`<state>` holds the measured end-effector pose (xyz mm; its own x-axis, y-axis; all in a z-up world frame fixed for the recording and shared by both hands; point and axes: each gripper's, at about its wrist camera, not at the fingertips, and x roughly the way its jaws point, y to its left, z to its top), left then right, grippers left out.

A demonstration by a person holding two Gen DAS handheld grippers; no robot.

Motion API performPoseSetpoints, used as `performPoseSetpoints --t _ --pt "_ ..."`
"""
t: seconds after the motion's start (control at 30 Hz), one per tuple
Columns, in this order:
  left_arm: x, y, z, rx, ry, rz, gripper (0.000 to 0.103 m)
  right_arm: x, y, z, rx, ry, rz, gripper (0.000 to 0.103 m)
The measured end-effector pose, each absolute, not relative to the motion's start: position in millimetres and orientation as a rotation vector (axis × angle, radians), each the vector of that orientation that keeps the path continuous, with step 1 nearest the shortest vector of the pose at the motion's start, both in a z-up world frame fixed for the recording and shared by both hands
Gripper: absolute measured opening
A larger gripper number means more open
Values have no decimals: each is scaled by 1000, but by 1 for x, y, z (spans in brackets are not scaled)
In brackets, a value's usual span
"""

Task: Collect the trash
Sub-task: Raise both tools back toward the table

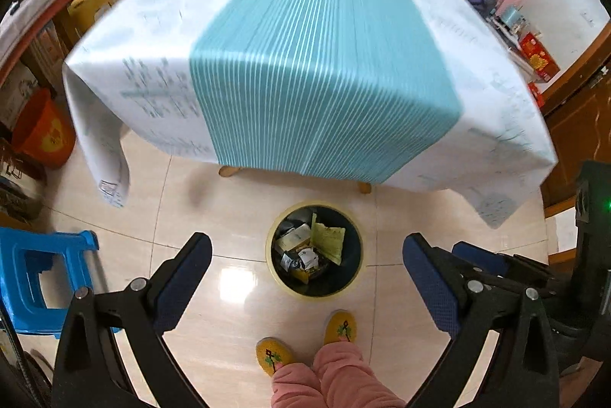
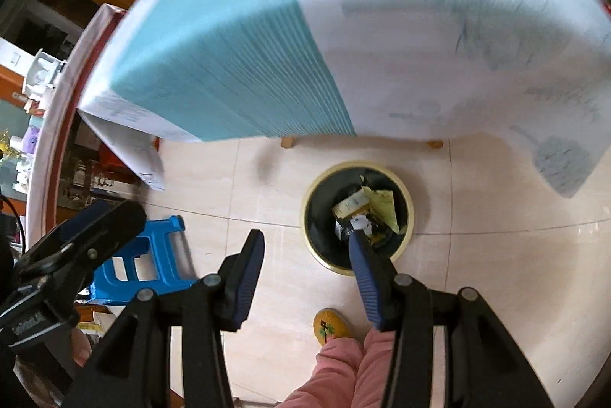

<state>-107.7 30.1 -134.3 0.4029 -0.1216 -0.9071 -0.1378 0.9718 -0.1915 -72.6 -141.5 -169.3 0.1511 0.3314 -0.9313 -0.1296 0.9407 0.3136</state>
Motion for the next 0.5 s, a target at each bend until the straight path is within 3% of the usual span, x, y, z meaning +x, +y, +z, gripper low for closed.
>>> performPoseSetpoints --t 0.5 --pt "-129 22 -4 -159 1040 -36 99 -91 -141 -20 151 1181 360 47"
